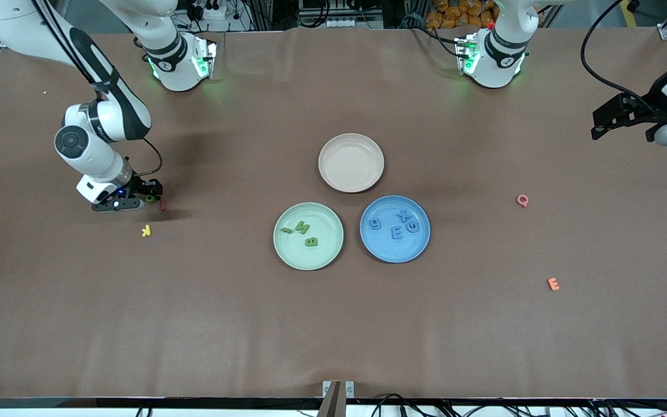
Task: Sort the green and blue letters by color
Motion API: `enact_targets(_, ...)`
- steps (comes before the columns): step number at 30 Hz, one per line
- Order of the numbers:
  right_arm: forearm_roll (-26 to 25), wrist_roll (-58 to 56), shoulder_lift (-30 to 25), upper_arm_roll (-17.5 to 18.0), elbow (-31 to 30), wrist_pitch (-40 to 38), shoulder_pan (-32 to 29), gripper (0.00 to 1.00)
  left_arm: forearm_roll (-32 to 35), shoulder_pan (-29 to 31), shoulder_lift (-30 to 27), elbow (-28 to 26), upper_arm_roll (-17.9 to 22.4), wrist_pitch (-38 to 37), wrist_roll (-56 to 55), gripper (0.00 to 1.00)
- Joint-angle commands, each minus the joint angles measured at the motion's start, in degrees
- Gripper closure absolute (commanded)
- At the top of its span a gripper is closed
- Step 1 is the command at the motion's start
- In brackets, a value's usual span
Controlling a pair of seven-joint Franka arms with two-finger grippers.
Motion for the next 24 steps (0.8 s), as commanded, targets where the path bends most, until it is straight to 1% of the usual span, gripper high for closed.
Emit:
enact_targets(1, -1.2, 0.4, -0.2, 0.2, -0.6, 1.2, -0.1, 0.27, -1.2, 0.5, 0.4, 1.2, 0.0, -1.2, 1.2, 0.00)
enact_targets(11, -1.3, 0.4, 0.4, 0.2, -0.6, 2.0, -0.1, 0.31, -1.2, 0.6, 1.0, 1.2, 0.0, -1.2, 1.2, 0.00)
enact_targets(14, -1.3, 0.4, 0.5, 0.2, -0.7, 2.0, 0.0, 0.34, -1.2, 0.7, 1.1, 1.2, 0.0, -1.2, 1.2, 0.00)
enact_targets(18, -1.4, 0.3, 0.6, 0.2, -0.6, 2.0, 0.0, 0.46, -1.2, 0.7, 1.1, 1.2, 0.0, -1.2, 1.2, 0.00)
enact_targets(20, -2.2, 0.3, 0.6, 0.2, -0.6, 2.0, 0.0, 0.55, -1.2, 0.7, 1.1, 1.2, 0.0, -1.2, 1.2, 0.00)
enact_targets(22, -3.1, 0.3, 0.6, 0.2, -0.6, 1.9, -0.1, 0.67, -1.2, 0.7, 1.1, 1.2, 0.0, -1.2, 1.2, 0.00)
enact_targets(24, -3.2, 0.3, 0.6, 0.2, -0.6, 1.9, -0.2, 0.75, -1.2, 0.6, 1.1, 1.2, 0.0, -1.2, 1.2, 0.00)
